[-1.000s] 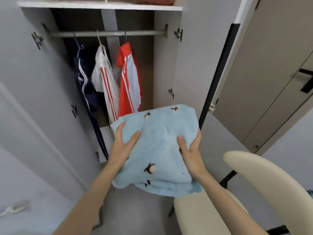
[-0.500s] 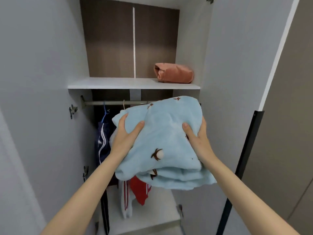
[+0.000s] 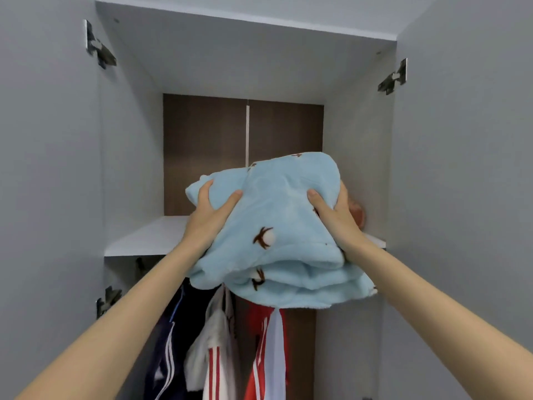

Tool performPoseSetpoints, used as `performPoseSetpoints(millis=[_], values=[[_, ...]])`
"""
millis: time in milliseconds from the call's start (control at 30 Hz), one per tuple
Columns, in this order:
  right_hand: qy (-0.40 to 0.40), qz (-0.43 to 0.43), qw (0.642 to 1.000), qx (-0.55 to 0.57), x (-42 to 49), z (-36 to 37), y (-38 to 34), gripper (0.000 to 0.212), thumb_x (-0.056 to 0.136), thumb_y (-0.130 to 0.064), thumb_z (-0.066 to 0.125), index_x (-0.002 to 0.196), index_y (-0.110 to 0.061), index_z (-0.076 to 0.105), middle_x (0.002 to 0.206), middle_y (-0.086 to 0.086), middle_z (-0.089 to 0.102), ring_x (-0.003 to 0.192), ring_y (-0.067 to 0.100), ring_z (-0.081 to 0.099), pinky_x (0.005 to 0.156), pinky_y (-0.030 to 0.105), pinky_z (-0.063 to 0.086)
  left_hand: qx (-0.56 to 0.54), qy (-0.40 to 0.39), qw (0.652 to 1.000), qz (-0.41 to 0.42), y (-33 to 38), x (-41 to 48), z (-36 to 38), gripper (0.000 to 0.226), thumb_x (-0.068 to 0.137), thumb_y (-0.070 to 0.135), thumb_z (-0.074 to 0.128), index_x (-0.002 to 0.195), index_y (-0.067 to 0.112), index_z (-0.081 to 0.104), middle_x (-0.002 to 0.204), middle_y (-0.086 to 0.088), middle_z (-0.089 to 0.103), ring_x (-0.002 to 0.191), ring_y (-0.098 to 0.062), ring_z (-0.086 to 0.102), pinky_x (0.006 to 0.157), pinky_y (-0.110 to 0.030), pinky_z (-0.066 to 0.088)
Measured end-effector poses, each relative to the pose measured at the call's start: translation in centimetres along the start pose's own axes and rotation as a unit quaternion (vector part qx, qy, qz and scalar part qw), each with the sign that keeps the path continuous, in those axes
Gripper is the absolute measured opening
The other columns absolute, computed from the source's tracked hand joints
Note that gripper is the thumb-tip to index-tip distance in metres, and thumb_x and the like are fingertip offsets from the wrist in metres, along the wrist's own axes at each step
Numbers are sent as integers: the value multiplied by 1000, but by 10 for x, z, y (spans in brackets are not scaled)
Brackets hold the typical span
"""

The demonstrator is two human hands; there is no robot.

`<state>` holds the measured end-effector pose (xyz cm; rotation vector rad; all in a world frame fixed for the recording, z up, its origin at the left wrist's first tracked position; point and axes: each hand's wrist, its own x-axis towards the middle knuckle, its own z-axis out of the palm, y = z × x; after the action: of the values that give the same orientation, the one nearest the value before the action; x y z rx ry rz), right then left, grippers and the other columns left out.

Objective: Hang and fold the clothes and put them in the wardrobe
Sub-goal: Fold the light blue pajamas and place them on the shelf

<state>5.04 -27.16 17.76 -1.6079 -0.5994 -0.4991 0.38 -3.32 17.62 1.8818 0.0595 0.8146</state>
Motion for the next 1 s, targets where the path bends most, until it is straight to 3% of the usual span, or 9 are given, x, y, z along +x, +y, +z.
performPoseSetpoints(millis=[267, 433, 533, 667, 733, 800, 833, 900, 1000], values=[[-20, -13, 998, 52, 131, 71, 39, 75, 92, -46, 58, 151, -30, 14, 148, -9, 34, 131, 13, 41, 112, 40, 36, 73, 21, 997, 7, -39, 147, -4, 79, 78, 79, 45, 142, 54, 7, 139, -10, 45, 115, -35, 51, 93, -46, 45], [-16, 33, 997, 69, 197, 102, 83, 72, 93, -43, 58, 150, -30, 16, 136, -9, 41, 120, 13, 45, 104, 33, 39, 104, -4, 995, 5, -65, 223, 13, 76, 74, 80, 46, 138, 53, 13, 123, 0, 46, 104, -32, 56, 93, -47, 47], [-30, 84, 994, 61, 221, 114, 113, 76, 93, -45, 57, 152, -28, 12, 136, -7, 41, 121, 16, 45, 108, 37, 38, 151, -32, 988, 24, -83, 254, 27, 76, 77, 78, 43, 141, 48, 17, 145, 11, 29, 116, -35, 52, 101, -50, 43], [-64, 93, 989, -98, 231, 124, 151, 77, 95, -32, 60, 154, -20, 11, 154, 7, 30, 137, 25, 36, 115, 38, 29, 331, -121, 934, -60, -121, 268, 48, 87, 72, 90, 22, 146, 55, -6, 160, -7, -17, 145, -44, 7, 115, -56, 16], [-108, 102, 948, -282, 238, 122, 158, 80, 95, -33, 59, 155, -28, 6, 157, 16, 20, 139, 34, 34, 115, 43, 29, 403, -167, 899, -49, -130, 269, 60, 74, 79, 86, 12, 144, 58, -7, 156, -6, -30, 144, -44, -14, 114, -63, 2], [-102, 18, 888, -448, 247, 122, 148, 74, 93, -28, 60, 153, -32, 16, 161, 15, 8, 139, 35, 32, 110, 42, 36, 418, -199, 887, 10, -129, 270, 69, 60, 86, 78, 9, 142, 62, -6, 159, 3, -25, 145, -37, -18, 111, -66, -6], [-101, -39, 875, -472, 249, 124, 139, 68, 93, -24, 60, 151, -31, 26, 161, 11, 7, 142, 32, 28, 109, 40, 35, 421, -214, 881, 38, -128, 270, 71, 56, 88, 75, 8, 142, 62, -5, 160, 7, -18, 146, -34, -17, 111, -66, -8], [-154, -71, 893, -416, 252, 133, 128, 49, 98, -25, 52, 146, -27, 39, 159, 2, 23, 144, 23, 26, 112, 32, 26, 417, -231, 877, 62, -125, 267, 75, 56, 89, 73, 7, 142, 61, -5, 162, 9, -9, 147, -33, -12, 111, -64, -11], [-246, -26, 894, -375, 241, 144, 146, 46, 106, -33, 27, 151, -26, 28, 160, -4, 19, 148, 14, 13, 118, 26, 5, 426, -219, 875, 69, -125, 251, 77, 66, 86, 77, 10, 146, 55, -7, 162, 5, -10, 147, -34, -12, 113, -62, -9]])
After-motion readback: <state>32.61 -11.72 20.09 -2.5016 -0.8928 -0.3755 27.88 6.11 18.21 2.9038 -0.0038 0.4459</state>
